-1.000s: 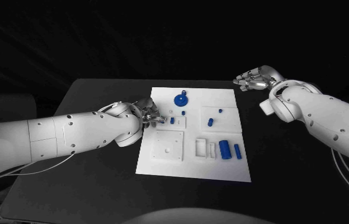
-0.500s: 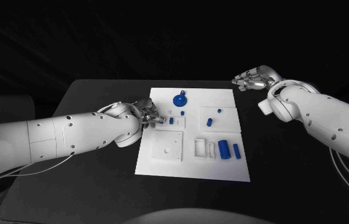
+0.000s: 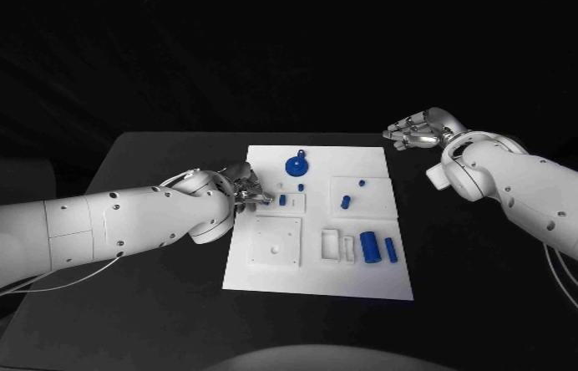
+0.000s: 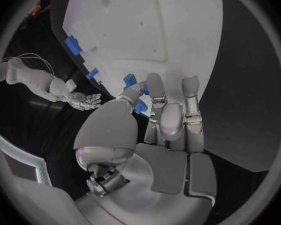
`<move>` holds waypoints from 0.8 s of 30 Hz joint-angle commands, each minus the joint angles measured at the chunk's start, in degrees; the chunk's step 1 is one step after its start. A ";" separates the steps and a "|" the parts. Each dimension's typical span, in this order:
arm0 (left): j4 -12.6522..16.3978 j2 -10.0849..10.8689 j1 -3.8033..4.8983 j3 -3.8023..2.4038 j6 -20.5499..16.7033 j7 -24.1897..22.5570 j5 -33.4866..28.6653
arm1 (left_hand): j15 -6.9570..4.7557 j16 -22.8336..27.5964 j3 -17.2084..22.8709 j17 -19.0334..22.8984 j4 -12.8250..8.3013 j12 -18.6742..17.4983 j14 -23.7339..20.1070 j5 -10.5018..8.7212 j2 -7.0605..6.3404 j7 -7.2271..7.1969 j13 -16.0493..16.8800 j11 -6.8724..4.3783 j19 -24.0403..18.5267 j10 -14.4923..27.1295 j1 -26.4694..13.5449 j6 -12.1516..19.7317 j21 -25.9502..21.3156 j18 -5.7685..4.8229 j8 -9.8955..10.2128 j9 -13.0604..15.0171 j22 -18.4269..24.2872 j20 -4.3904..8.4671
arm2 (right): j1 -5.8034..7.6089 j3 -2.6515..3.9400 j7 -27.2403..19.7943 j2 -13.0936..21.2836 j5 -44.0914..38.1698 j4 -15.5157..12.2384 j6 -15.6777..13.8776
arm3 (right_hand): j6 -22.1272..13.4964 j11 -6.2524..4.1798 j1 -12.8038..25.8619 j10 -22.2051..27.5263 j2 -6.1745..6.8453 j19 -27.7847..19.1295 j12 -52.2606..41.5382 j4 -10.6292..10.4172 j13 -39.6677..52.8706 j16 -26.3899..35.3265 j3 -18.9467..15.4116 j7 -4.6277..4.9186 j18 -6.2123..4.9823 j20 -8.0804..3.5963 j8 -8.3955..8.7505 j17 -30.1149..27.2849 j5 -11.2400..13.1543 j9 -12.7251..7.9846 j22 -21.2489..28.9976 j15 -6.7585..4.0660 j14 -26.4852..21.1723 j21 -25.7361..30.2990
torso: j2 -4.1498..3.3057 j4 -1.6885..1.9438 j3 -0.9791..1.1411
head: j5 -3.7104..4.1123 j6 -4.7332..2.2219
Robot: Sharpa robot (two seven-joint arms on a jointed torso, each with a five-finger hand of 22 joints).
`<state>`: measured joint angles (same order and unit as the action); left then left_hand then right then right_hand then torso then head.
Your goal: Assemble the parts on the task board
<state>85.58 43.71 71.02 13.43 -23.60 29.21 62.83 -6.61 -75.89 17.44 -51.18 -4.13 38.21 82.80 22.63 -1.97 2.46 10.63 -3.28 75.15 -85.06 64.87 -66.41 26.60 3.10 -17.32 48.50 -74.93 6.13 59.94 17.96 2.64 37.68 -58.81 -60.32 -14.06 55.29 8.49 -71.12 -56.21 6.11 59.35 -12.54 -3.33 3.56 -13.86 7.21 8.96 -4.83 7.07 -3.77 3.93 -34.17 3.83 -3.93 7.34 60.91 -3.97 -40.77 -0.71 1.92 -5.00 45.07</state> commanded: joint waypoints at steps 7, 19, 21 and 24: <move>-0.20 -0.47 -0.71 0.52 2.94 0.81 -0.74 | -0.48 0.19 -0.75 0.14 2.86 0.01 -0.07 -0.52 -2.60 -5.22 0.01 -1.62 0.13 -1.80 0.21 -4.96 -0.46 0.28 0.41 -0.19 -0.90 0.18 | -0.03 0.00 -0.34 -0.03 -0.03 -0.09 0.38 | 0.02 0.00 -0.55 0.25 0.16 -0.31 -0.25 -0.04 -0.07 0.05 0.19 0.46 0.36 -0.10 0.14 -0.08 -0.18 -0.06 0.07 0.01 -0.54 0.04 | 0.00 0.01 -0.05 | 0.01 0.02; -0.50 -0.64 -0.73 0.52 2.84 0.81 -1.29 | -0.54 0.37 -0.92 0.38 4.63 -0.10 -0.13 -0.61 -3.51 -5.23 -0.06 -1.61 0.19 -1.78 0.61 -4.97 -0.71 0.20 0.54 -0.23 -0.89 0.27 | -0.03 0.00 -0.31 -0.09 -0.03 -0.06 0.37 | 0.02 0.01 -0.38 0.26 0.28 -0.31 -0.22 -0.06 -0.07 0.06 0.34 0.45 0.36 -0.10 0.14 -0.08 -0.20 -0.06 0.06 0.02 -0.58 0.03 | -0.01 0.01 -0.06 | 0.08 -0.02; -0.53 -0.68 -0.73 0.52 2.88 0.84 -1.40 | -0.54 0.40 -0.97 0.43 4.70 -0.12 -0.14 -0.63 -3.60 -5.23 -0.07 -1.60 0.19 -1.79 0.56 -4.95 -0.71 0.20 0.55 -0.23 -0.89 0.28 | -0.03 0.00 -0.29 -0.11 -0.03 -0.04 0.35 | 0.02 0.01 -0.38 0.26 0.28 -0.31 -0.22 -0.06 -0.07 0.06 0.34 0.45 0.36 -0.10 0.14 -0.08 -0.20 -0.06 0.06 0.02 -0.58 0.03 | -0.01 0.00 -0.04 | 0.09 -0.03; -0.68 -0.74 -0.73 0.52 2.90 0.89 -1.53 | -0.57 0.59 -1.10 0.65 5.53 -0.24 -0.16 -0.69 -3.98 -5.30 -0.11 -1.62 0.23 -1.79 0.47 -4.97 -0.83 0.16 0.57 -0.24 -0.88 0.32 | -0.03 0.00 -0.23 -0.14 -0.03 -0.03 0.39 | 0.02 0.01 -0.38 0.26 0.28 -0.31 -0.22 -0.06 -0.07 0.06 0.34 0.45 0.36 -0.10 0.14 -0.08 -0.20 -0.06 0.06 0.02 -0.58 0.03 | 0.02 0.00 -0.03 | 0.11 -0.02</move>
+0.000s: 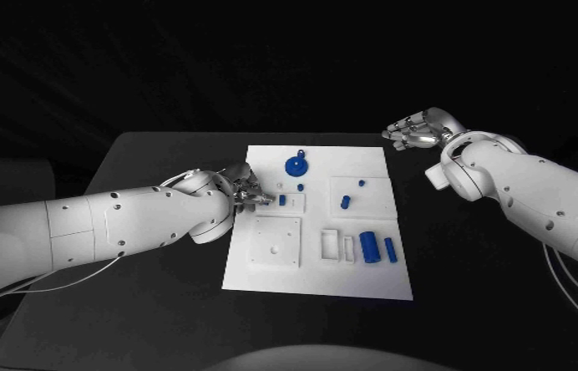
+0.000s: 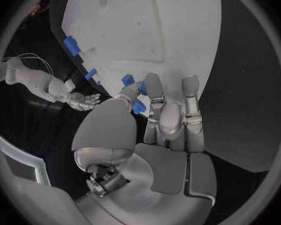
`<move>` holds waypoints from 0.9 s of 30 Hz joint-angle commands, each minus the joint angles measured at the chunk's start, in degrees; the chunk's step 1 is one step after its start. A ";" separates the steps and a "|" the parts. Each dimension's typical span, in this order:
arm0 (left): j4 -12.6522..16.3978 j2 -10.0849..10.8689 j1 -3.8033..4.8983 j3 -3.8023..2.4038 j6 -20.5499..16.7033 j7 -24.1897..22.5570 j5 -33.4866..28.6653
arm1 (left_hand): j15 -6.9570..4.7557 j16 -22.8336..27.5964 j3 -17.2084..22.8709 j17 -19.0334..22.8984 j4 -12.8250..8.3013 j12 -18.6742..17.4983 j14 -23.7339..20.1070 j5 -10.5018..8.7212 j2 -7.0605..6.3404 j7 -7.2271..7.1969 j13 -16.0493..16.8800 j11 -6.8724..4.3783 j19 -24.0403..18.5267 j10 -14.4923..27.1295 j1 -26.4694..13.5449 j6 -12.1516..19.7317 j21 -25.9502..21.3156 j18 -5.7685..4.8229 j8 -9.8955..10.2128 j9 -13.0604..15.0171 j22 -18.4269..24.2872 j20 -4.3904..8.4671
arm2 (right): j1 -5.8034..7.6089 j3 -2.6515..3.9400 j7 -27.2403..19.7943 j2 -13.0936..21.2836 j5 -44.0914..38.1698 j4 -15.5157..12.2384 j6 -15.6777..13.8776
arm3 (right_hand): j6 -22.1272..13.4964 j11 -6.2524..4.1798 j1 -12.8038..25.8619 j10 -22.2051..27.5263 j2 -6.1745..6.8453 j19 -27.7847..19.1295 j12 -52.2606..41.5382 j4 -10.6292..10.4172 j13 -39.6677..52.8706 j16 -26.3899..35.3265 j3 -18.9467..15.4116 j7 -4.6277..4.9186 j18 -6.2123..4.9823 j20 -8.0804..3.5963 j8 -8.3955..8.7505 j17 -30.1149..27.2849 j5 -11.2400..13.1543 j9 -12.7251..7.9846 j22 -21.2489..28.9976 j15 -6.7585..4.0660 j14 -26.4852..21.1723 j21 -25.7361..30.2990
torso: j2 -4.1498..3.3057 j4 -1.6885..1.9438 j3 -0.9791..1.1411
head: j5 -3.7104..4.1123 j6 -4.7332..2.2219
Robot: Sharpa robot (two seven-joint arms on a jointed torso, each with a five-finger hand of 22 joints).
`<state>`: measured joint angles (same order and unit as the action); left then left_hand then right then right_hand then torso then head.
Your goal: Assemble the parts on the task board
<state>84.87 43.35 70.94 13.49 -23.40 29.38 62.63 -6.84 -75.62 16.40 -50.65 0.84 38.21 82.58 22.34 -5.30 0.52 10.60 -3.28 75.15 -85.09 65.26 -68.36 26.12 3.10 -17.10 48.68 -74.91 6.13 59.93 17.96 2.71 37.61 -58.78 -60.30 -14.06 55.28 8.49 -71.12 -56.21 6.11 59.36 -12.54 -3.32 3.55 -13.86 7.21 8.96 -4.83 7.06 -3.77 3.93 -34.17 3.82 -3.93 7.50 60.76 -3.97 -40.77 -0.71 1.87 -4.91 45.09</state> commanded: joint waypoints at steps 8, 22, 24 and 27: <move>-0.17 -0.42 -0.65 0.46 3.03 0.87 -1.52 | -0.38 0.46 -0.53 0.15 3.89 -0.26 0.05 -0.64 -2.36 -3.50 -0.07 -1.66 0.23 -1.76 -0.22 -3.27 -0.69 0.14 0.40 -0.49 -0.86 0.39 | -0.04 0.00 -0.37 -0.12 -0.06 -0.04 0.46 | 0.04 -0.01 -0.30 0.23 0.20 -0.32 -0.22 -0.10 -0.07 0.04 0.46 0.43 0.36 -0.10 0.13 -0.08 -0.15 -0.05 0.06 -0.14 -0.43 0.02 | -0.01 0.02 0.03 | 0.03 -0.06; -0.56 -0.48 -0.65 0.46 2.92 0.99 -1.70 | -0.47 0.55 -0.98 0.13 6.43 -0.35 0.05 -0.79 -3.35 -3.49 -0.08 -1.66 0.28 -1.76 0.05 -3.37 -0.85 -0.12 0.44 -0.45 -0.93 0.54 | -0.10 0.00 -0.42 -0.11 -0.06 -0.08 0.51 | 0.04 -0.01 -0.30 0.23 0.20 -0.32 -0.22 -0.10 -0.07 0.04 0.46 0.43 0.36 -0.10 0.13 -0.08 -0.15 -0.05 0.06 -0.14 -0.43 0.02 | 0.00 -0.03 0.04 | 0.08 -0.06; -0.64 -0.49 -0.65 0.46 2.89 0.98 -1.70 | -0.48 0.64 -1.17 0.24 6.68 -0.43 0.01 -0.86 -3.60 -3.49 -0.11 -1.65 0.26 -1.75 -0.09 -3.34 -0.89 -0.12 0.46 -0.45 -0.92 0.54 | -0.11 0.00 -0.41 -0.11 -0.06 -0.09 0.51 | 0.04 -0.01 -0.30 0.23 0.20 -0.32 -0.22 -0.10 -0.07 0.04 0.46 0.43 0.36 -0.10 0.13 -0.08 -0.15 -0.05 0.06 -0.14 -0.43 0.02 | -0.01 -0.02 0.03 | 0.11 -0.09; -0.74 -0.50 -0.65 0.46 3.01 0.95 -1.71 | -0.48 0.64 -1.29 0.19 7.07 -0.43 0.03 -0.93 -4.02 -3.51 -0.10 -1.66 0.30 -1.75 0.19 -3.40 -0.94 -0.14 0.49 -0.47 -0.92 0.57 | -0.11 0.00 -0.42 -0.10 -0.06 -0.09 0.50 | 0.04 0.00 -0.24 0.25 0.24 -0.34 -0.20 -0.04 -0.07 0.04 0.48 0.44 0.37 -0.09 0.14 -0.09 -0.16 -0.05 0.07 -0.13 -0.47 0.04 | 0.00 -0.01 0.04 | 0.12 -0.06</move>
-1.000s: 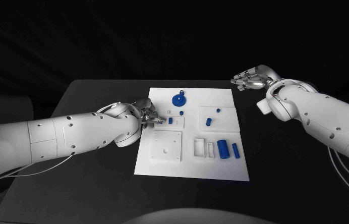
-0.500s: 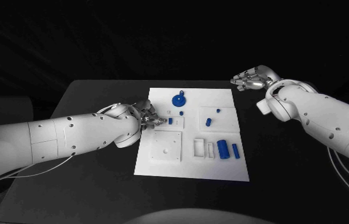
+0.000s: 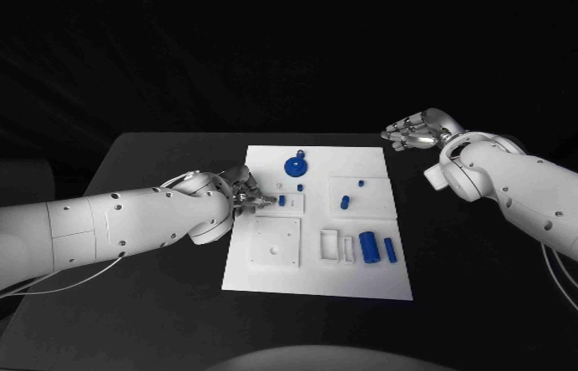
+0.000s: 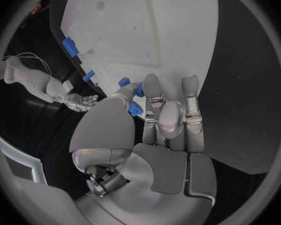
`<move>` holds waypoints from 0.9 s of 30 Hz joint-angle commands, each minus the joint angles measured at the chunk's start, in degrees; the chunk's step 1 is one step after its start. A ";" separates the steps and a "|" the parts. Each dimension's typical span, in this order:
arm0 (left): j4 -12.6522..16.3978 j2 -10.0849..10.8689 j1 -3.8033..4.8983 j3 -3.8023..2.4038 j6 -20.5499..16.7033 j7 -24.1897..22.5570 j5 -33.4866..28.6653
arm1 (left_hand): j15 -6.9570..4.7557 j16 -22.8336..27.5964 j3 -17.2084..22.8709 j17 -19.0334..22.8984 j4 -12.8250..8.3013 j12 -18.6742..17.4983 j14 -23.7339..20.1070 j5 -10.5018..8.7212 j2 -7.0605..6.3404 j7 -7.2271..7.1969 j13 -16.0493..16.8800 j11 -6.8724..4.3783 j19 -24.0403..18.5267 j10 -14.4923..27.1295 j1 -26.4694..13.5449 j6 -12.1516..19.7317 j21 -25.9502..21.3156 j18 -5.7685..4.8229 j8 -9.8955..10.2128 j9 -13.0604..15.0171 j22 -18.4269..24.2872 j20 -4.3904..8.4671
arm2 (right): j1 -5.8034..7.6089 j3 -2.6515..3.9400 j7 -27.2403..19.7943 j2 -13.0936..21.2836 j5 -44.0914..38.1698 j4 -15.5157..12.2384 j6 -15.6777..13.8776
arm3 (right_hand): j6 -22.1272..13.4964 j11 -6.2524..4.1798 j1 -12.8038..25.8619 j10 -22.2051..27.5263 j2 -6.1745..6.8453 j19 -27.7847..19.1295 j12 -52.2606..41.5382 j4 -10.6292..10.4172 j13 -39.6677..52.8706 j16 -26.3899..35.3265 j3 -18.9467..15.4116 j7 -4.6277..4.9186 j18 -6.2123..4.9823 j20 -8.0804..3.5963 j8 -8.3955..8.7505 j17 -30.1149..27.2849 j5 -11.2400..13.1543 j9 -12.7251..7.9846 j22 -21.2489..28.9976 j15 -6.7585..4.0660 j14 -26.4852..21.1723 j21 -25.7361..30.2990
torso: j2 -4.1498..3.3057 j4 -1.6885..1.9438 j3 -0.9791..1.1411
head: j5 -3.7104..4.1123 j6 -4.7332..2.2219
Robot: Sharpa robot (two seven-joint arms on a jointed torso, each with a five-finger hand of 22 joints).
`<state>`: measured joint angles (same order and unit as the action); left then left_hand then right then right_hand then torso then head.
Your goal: Assemble the parts on the task board
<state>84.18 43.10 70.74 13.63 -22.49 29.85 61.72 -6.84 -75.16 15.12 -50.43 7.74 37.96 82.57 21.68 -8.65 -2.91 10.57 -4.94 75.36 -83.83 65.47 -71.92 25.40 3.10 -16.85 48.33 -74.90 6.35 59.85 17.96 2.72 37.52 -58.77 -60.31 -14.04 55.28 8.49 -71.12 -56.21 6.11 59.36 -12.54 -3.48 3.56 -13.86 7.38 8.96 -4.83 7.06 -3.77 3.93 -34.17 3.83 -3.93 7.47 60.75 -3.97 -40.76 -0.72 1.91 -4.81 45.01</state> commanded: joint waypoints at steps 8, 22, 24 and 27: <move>-0.17 -0.22 -0.46 0.32 2.98 0.49 -0.80 | -0.41 0.28 -1.64 -0.05 0.42 -0.37 -0.02 -1.84 -2.16 -0.07 -0.13 0.02 -0.14 -3.01 0.13 -0.15 -0.50 -0.12 0.37 -0.34 -0.92 0.17 | -0.05 0.00 -0.40 0.08 -0.07 -0.04 0.44 | -0.01 0.01 -0.27 0.30 0.24 -0.41 -0.18 0.15 -0.07 0.06 0.32 0.46 0.38 -0.07 0.15 -0.09 -0.18 -0.06 0.07 -0.08 -0.51 0.05 | 0.00 0.00 -0.02 | 0.15 0.04; -0.26 -0.12 -0.46 0.32 3.82 0.76 -0.63 | -0.29 0.55 -2.90 0.22 1.16 -0.72 -0.23 -6.09 -2.77 0.08 -0.14 0.15 -0.37 -3.01 -0.19 -0.20 -0.75 0.04 0.21 -0.17 -0.94 -0.12 | -0.17 0.00 -0.37 0.25 -0.07 -0.15 0.38 | -0.03 0.02 -0.26 0.31 0.26 -0.47 -0.18 0.16 -0.07 0.08 0.31 0.46 0.39 -0.05 0.15 -0.09 -0.16 -0.06 0.07 -0.07 -0.57 0.05 | 0.00 0.02 -0.04 | 0.09 0.02; -0.27 -0.09 -0.46 0.32 4.09 0.76 -0.62 | -0.28 0.58 -3.15 0.24 1.15 -0.75 -0.26 -6.23 -2.96 0.11 -0.14 0.16 -0.38 -3.00 -0.30 -0.18 -0.76 0.06 0.21 -0.17 -0.94 -0.15 | -0.19 0.00 -0.37 0.26 -0.07 -0.16 0.41 | -0.03 0.02 -0.26 0.31 0.26 -0.47 -0.18 0.16 -0.07 0.08 0.31 0.46 0.39 -0.05 0.15 -0.09 -0.16 -0.06 0.07 -0.07 -0.57 0.05 | 0.00 0.03 -0.02 | 0.08 0.04; -0.24 -0.06 -0.46 0.32 4.57 0.79 -0.60 | -0.20 0.62 -3.99 0.30 0.58 -0.95 -0.42 -6.41 -3.10 0.17 -0.13 0.21 -0.55 -2.99 -0.09 -0.09 -0.85 0.06 0.25 -0.18 -0.98 -0.25 | -0.22 0.00 -0.35 0.27 -0.07 -0.18 0.53 | -0.03 0.02 -0.26 0.31 0.26 -0.47 -0.18 0.16 -0.07 0.08 0.31 0.46 0.39 -0.05 0.15 -0.09 -0.16 -0.06 0.07 -0.07 -0.57 0.05 | -0.01 0.03 -0.02 | 0.06 -0.01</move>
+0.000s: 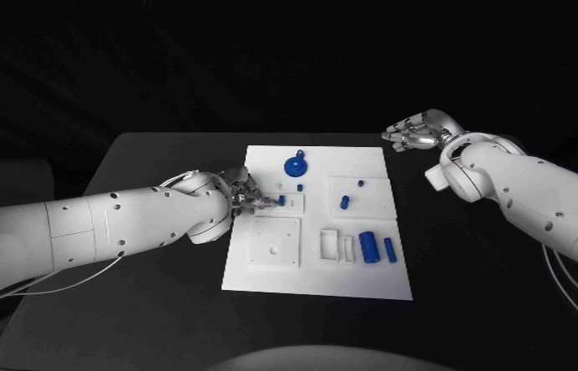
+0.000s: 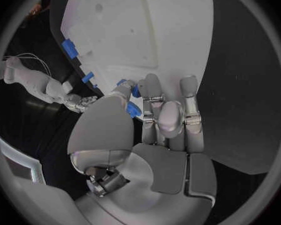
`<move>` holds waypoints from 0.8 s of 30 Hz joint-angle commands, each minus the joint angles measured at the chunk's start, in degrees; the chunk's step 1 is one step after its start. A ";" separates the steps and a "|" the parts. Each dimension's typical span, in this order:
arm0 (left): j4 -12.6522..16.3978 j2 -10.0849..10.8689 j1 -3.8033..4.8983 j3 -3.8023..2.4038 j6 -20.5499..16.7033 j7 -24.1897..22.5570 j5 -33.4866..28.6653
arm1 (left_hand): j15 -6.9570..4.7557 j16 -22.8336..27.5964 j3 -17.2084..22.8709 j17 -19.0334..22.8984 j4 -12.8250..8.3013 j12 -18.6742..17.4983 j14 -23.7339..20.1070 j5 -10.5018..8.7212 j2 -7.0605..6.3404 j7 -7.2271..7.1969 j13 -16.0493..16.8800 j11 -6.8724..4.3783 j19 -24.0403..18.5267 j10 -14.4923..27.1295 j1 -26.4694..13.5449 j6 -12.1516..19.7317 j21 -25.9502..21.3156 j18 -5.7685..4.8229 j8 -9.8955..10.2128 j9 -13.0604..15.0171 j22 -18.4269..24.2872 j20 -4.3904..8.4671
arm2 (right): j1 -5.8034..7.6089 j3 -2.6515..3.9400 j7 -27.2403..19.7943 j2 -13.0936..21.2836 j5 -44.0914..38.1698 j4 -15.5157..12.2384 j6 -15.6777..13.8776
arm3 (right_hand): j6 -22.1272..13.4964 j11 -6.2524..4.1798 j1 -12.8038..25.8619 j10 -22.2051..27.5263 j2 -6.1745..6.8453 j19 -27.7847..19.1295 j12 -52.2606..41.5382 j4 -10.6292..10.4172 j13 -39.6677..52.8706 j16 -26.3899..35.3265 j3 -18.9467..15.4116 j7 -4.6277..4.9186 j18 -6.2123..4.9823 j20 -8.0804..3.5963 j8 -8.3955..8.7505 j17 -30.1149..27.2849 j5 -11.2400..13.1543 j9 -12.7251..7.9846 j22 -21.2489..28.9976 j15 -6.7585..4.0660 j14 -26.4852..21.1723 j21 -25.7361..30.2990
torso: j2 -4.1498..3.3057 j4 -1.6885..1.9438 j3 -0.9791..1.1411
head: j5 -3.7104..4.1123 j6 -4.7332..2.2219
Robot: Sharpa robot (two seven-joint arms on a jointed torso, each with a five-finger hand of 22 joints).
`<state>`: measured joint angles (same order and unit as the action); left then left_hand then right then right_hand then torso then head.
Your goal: Assemble the parts on the task board
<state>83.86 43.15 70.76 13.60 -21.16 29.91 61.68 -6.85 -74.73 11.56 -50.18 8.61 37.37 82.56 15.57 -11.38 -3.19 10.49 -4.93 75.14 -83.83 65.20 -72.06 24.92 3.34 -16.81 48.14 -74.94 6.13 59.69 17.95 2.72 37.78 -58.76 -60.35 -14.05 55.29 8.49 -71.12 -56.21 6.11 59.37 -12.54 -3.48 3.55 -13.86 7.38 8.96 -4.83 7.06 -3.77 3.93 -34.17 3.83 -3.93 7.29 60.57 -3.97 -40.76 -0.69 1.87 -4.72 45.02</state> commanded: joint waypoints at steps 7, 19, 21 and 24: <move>0.12 0.04 -0.48 0.35 3.91 0.86 -0.54 | -0.19 0.31 -1.04 0.24 -0.62 -0.52 -0.52 -0.48 -0.44 0.51 -0.03 0.23 -0.36 -2.98 0.21 0.21 -0.43 -0.10 0.23 0.02 -0.93 -0.06 | -0.11 0.00 -0.33 0.07 -0.08 -0.15 0.59 | -0.04 0.02 -0.26 0.31 0.26 -0.47 -0.18 0.15 -0.07 0.08 0.31 0.46 0.39 -0.05 0.15 -0.09 -0.16 -0.06 0.07 0.10 -0.39 0.05 | 0.00 -0.02 0.01 | -0.01 0.03; 0.17 0.37 -0.47 0.34 4.95 1.23 -0.41 | -0.11 0.89 -3.62 1.29 -1.39 -1.18 -0.89 -1.44 -0.37 0.76 0.01 0.39 -0.54 -2.96 0.47 0.73 -0.71 0.13 0.08 0.13 -0.92 -0.33 | -0.21 0.00 -0.33 0.24 -0.08 -0.27 0.53 | -0.04 0.02 -0.26 0.31 0.26 -0.47 -0.18 0.15 -0.07 0.08 0.31 0.46 0.39 -0.05 0.15 -0.09 -0.16 -0.06 0.07 0.10 -0.39 0.05 | 0.01 0.03 0.00 | 0.10 0.10; 0.17 0.43 -0.47 0.34 5.00 1.30 -0.35 | -0.11 0.91 -3.73 1.32 -1.38 -1.19 -0.90 -1.46 -0.40 0.77 0.02 0.41 -0.54 -2.96 0.48 0.76 -0.72 0.13 0.07 0.14 -0.92 -0.33 | -0.23 0.00 -0.33 0.26 -0.08 -0.27 0.53 | -0.04 0.02 -0.26 0.31 0.26 -0.47 -0.18 0.15 -0.07 0.08 0.31 0.46 0.39 -0.05 0.15 -0.09 -0.16 -0.06 0.07 0.10 -0.39 0.05 | 0.00 0.02 -0.01 | 0.09 0.04; 0.15 0.51 -0.47 0.34 5.03 1.39 -0.29 | -0.11 0.98 -3.88 1.46 -1.33 -1.28 -0.96 -1.56 -0.29 0.79 0.03 0.43 -0.54 -2.95 0.59 0.87 -0.77 0.13 0.02 0.16 -0.91 -0.30 | -0.25 0.00 -0.34 0.27 -0.08 -0.26 0.52 | -0.04 0.02 -0.26 0.31 0.26 -0.47 -0.18 0.15 -0.07 0.08 0.31 0.46 0.39 -0.05 0.15 -0.09 -0.16 -0.06 0.07 0.10 -0.39 0.05 | -0.03 0.00 -0.03 | 0.09 0.04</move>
<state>84.10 43.61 70.89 13.44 -19.32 29.85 61.74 -6.95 -74.07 8.09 -48.77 7.25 36.42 81.87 14.34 -11.77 -2.70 10.50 -4.71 74.84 -84.03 65.59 -71.28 24.39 3.60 -16.96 48.25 -74.92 5.82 59.48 17.95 2.74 38.03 -58.75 -60.49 -14.03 55.29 8.49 -71.12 -56.21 6.11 59.37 -12.54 -3.48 3.56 -13.86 7.38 8.96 -4.83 7.06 -3.77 3.93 -34.17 3.83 -3.93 7.30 60.56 -3.97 -40.76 -0.67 1.85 -4.62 45.10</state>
